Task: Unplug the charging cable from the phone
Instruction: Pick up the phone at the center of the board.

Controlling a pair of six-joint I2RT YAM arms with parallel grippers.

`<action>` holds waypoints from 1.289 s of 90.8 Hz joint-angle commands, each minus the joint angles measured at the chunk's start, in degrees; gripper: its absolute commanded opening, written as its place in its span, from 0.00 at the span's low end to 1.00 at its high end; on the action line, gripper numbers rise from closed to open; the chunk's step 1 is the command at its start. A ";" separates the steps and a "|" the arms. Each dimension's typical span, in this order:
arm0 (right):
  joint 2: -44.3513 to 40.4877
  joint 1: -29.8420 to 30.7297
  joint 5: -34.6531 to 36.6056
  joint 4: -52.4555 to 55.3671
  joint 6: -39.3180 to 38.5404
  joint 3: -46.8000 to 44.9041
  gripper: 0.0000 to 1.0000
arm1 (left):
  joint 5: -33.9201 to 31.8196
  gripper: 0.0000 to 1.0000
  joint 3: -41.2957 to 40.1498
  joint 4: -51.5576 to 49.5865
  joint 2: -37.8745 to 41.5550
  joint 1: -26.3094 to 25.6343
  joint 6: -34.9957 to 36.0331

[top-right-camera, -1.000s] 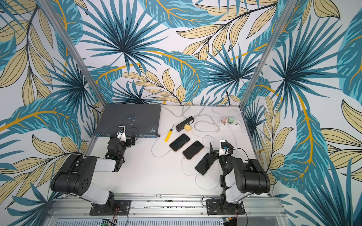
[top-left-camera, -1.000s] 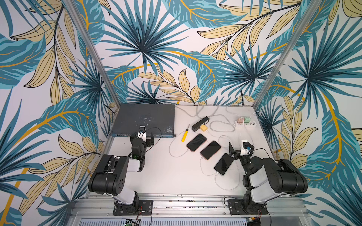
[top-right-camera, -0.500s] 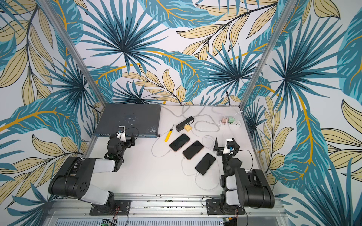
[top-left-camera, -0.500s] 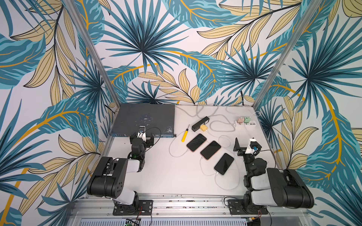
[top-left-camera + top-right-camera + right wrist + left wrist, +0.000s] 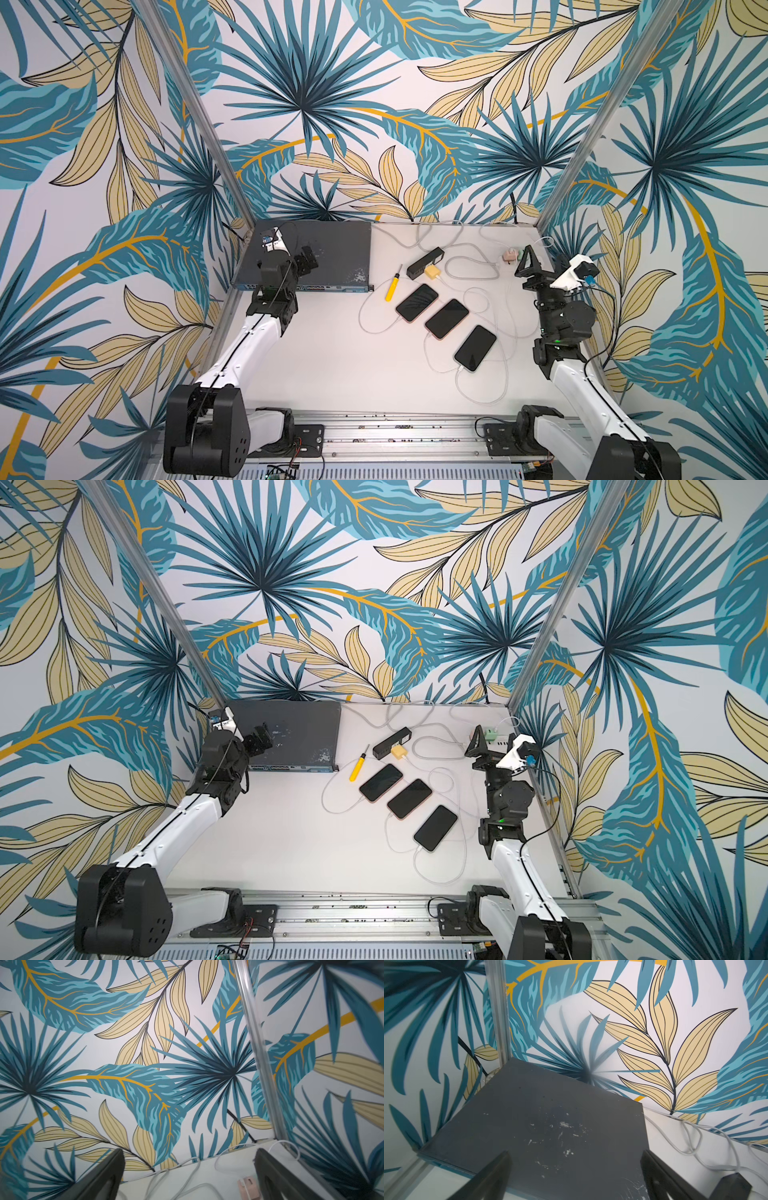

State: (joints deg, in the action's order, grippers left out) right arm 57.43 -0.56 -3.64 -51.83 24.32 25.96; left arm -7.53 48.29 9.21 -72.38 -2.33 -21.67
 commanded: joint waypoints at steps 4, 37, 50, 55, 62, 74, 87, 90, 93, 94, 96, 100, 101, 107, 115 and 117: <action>7.16 -1.91 -15.95 11.81 11.63 7.80 0.99 | 11.42 1.00 4.20 -10.83 -2.81 -0.09 -6.64; 19.85 5.64 -9.38 54.02 5.00 29.27 1.00 | 10.67 1.00 12.53 -24.43 -9.03 -14.52 -0.20; 22.32 7.85 -3.92 63.44 6.71 31.92 1.00 | 7.38 1.00 16.42 -28.19 -12.66 -21.14 2.87; 21.87 8.89 -0.76 65.75 7.69 31.34 1.00 | 7.39 1.00 17.92 -28.87 -14.06 -22.81 3.48; 20.53 11.82 4.60 67.96 8.42 29.63 1.00 | 7.66 1.00 20.16 -30.21 -16.28 -24.43 4.07; 15.46 20.04 15.76 65.23 4.89 25.28 1.00 | 10.12 1.00 22.28 -30.26 -19.51 -26.13 4.09; 9.60 21.85 17.79 64.61 9.32 21.54 1.00 | 12.23 1.00 23.32 -29.56 -21.09 -28.15 4.17; 11.39 21.86 18.28 69.09 10.43 23.74 1.00 | 12.12 1.00 23.79 -29.82 -21.45 -28.82 4.56; 13.27 21.89 18.13 72.54 11.51 25.53 1.00 | 12.10 1.00 24.24 -30.16 -21.81 -29.46 4.98; 13.69 21.86 17.83 73.30 12.10 25.89 1.00 | 12.14 1.00 24.40 -30.28 -21.96 -29.69 5.15; 14.34 21.90 16.90 74.41 13.07 26.23 1.00 | 12.09 1.00 24.70 -30.54 -22.18 -30.13 5.61; 14.97 21.85 14.76 75.49 14.79 26.00 1.00 | 11.71 1.00 25.12 -31.03 -22.62 -31.12 6.37; 15.07 21.88 14.43 75.79 15.27 25.86 1.00 | 11.69 1.00 25.24 -31.15 -22.72 -31.32 6.60; 15.51 21.85 13.62 77.83 18.22 24.93 1.00 | 11.41 1.00 25.47 -31.84 -23.06 -32.40 7.31; 16.39 21.86 11.21 81.73 21.95 24.02 1.00 | 11.43 1.00 24.81 -32.37 -22.54 -32.90 7.14; 16.49 21.83 10.23 82.51 22.65 23.65 1.00 | 11.54 1.00 24.58 -32.52 -22.37 -33.02 7.10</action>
State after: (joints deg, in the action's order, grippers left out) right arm 72.95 21.30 9.78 22.11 39.97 51.51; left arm 3.77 72.05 -21.56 -95.26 -34.76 -15.86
